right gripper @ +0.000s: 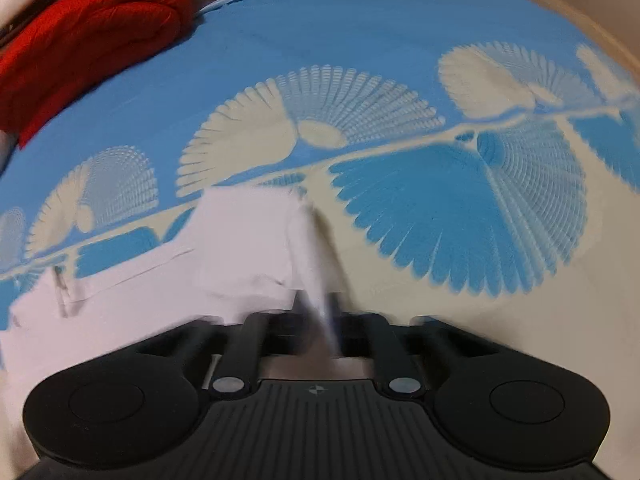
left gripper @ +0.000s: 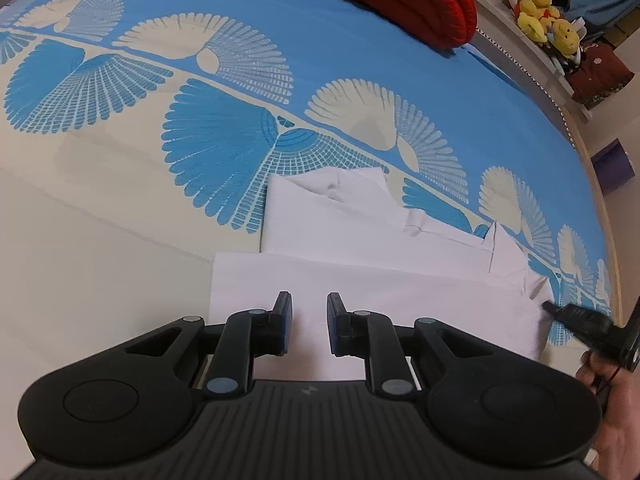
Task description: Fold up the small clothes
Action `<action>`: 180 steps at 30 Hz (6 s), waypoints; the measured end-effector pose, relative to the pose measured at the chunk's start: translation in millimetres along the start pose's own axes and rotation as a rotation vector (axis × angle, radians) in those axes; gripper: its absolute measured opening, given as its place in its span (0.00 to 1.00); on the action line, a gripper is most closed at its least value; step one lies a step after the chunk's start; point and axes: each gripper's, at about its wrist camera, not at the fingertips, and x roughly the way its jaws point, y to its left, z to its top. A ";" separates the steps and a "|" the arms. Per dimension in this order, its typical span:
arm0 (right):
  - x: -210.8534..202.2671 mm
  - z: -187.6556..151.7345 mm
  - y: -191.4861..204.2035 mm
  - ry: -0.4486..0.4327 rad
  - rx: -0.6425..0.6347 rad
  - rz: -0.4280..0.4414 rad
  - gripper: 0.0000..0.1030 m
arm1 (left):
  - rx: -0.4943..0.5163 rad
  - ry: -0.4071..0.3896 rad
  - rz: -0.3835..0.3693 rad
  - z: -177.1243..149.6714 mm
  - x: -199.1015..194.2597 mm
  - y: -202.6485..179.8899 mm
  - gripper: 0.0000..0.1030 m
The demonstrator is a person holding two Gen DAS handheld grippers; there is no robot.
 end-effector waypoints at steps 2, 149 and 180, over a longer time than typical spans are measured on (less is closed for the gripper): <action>1.3 12.5 -25.2 -0.041 0.097 -0.007 0.03 | 0.010 0.000 -0.001 0.2 0.5 -2.2 0.18; -179.5 -272.1 -122.3 0.101 -0.136 0.029 0.05 | 0.075 -0.061 0.158 -293.9 -59.6 55.7 0.05; -180.1 -274.5 -125.3 0.079 -0.149 0.006 0.05 | 0.132 -0.017 0.189 -298.6 -47.2 49.0 0.05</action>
